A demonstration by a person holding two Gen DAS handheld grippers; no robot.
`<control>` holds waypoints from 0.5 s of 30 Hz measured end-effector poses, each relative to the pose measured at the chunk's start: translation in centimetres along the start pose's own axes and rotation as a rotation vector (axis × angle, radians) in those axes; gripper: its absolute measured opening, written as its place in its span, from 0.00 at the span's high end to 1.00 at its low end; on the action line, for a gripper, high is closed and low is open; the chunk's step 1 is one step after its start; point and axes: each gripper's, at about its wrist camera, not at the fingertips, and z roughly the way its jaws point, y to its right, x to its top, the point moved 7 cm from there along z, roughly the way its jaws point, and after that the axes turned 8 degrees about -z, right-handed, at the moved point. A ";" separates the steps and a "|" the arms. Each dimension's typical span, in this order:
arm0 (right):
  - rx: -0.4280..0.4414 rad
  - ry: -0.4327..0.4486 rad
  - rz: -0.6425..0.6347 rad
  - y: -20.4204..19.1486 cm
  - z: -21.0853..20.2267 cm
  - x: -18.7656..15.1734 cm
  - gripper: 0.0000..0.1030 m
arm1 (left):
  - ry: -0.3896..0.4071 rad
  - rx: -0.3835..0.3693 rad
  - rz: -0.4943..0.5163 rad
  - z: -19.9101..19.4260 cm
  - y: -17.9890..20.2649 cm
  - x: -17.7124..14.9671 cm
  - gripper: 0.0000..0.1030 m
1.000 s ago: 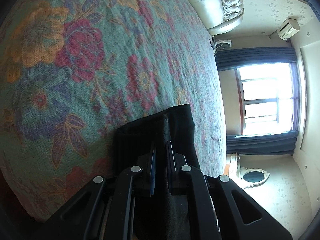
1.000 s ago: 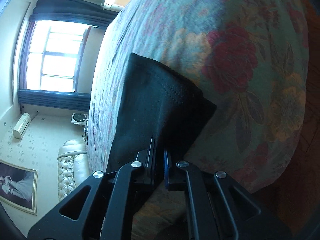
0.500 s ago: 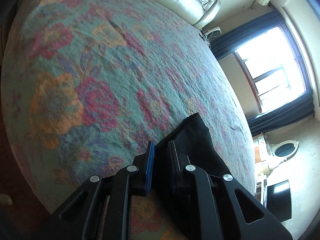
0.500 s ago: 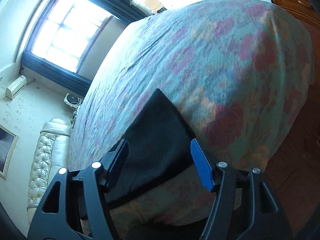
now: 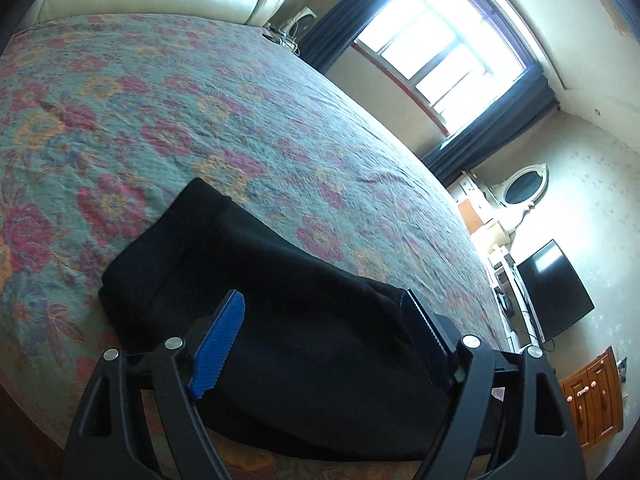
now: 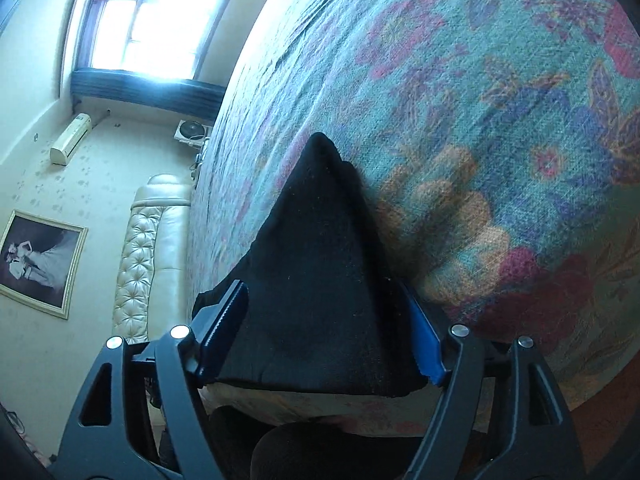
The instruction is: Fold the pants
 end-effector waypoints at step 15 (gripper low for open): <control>-0.150 -0.051 -0.198 -6.2 0.0 0.5 0.80 | -0.125 0.024 0.029 3.9 0.9 -3.4 0.23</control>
